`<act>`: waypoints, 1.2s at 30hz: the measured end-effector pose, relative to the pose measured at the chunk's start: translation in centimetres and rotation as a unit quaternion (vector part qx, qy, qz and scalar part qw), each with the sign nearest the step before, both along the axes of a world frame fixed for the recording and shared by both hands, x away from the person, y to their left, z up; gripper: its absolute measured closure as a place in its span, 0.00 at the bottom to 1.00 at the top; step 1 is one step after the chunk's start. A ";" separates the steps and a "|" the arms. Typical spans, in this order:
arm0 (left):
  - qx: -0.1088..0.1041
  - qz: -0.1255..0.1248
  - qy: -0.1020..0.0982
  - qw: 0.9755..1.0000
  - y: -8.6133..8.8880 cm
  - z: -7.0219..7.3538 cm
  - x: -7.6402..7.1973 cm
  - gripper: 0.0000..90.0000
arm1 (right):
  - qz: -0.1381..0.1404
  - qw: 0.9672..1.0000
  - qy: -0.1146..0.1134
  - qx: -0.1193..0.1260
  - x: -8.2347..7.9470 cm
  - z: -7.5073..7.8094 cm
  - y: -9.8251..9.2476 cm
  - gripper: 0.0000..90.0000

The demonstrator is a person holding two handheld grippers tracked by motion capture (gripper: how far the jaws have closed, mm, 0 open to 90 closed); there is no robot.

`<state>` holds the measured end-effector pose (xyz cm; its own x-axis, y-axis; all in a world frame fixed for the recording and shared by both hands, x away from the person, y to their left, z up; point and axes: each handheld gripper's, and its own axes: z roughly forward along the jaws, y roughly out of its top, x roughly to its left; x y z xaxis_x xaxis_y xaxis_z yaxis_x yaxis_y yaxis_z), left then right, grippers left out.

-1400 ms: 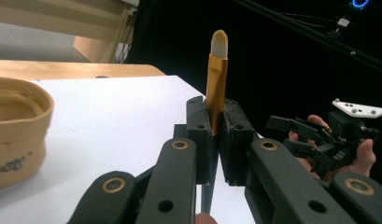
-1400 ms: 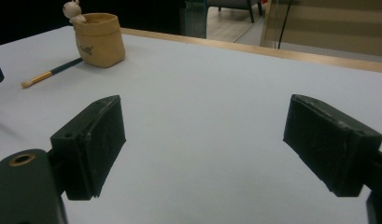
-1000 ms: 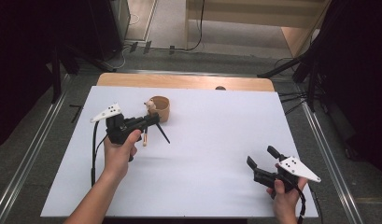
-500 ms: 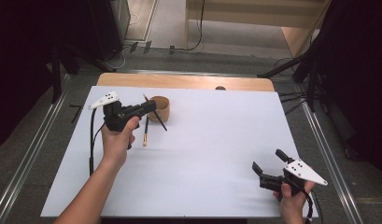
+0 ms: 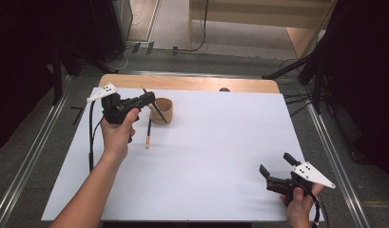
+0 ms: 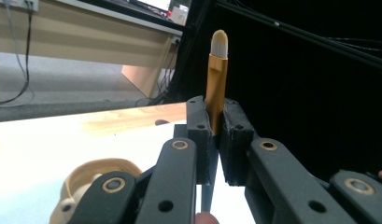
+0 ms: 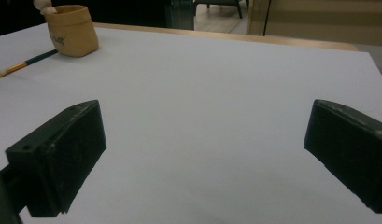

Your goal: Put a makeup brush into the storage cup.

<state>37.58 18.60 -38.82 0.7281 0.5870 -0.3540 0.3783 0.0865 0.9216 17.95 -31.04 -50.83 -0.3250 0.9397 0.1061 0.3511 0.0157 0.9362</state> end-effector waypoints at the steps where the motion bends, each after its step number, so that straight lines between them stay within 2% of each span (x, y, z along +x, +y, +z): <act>1: -0.002 0.002 0.001 1.000 0.0 0.0 0.1 0.94 | 0.001 1.000 0.002 -0.001 0.1 -0.1 0.0 0.00; 19: -0.001 0.039 -0.007 0.999 0.1 0.4 1.8 0.94 | 0.006 1.000 -0.001 -0.007 0.0 -0.1 0.2 0.00; 31: 0.016 0.062 -0.021 0.998 -0.9 -0.1 2.5 0.94 | 0.010 1.000 0.000 -0.009 0.0 -0.2 0.3 0.00; 36: 0.029 0.073 -0.022 0.997 -1.3 -0.5 2.9 0.94 | 0.010 1.000 0.002 -0.011 0.1 -0.2 0.4 0.00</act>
